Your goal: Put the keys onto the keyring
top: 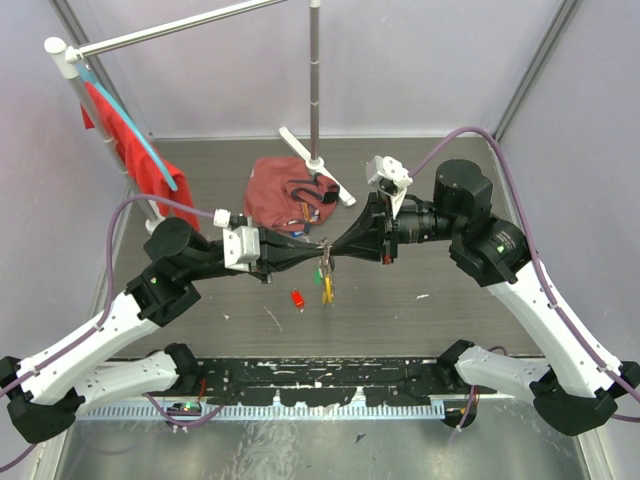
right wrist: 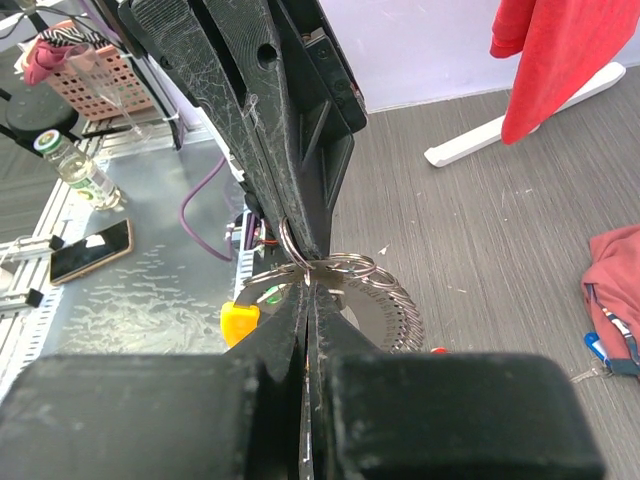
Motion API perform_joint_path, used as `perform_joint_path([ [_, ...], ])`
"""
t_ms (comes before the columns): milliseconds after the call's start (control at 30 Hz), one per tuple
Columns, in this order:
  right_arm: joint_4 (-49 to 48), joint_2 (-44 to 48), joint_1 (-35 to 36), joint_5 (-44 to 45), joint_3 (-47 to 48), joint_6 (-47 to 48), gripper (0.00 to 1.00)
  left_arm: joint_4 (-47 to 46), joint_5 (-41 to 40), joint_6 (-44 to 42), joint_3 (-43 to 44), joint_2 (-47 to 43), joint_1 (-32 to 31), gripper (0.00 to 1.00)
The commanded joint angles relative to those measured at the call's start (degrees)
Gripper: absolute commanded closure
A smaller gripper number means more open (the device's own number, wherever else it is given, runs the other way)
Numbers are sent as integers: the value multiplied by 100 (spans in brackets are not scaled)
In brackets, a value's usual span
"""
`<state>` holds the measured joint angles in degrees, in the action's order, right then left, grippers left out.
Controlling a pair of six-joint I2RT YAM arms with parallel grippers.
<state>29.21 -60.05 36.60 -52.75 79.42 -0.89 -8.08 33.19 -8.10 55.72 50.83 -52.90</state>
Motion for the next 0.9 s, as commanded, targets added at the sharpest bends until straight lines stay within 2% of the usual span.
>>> perform_joint_path([
  [0, -148, -35, -22, 60, 264, 102, 98, -297, 441, -60, 147, -14, -18, 100],
  [400, -217, 85, -24, -86, 289, 146, 99, -124, 604, -100, 207, 13, -16, 100],
  [867, 433, -230, -21, -408, 479, 239, 99, -61, 800, -310, 274, 10, -17, 100],
])
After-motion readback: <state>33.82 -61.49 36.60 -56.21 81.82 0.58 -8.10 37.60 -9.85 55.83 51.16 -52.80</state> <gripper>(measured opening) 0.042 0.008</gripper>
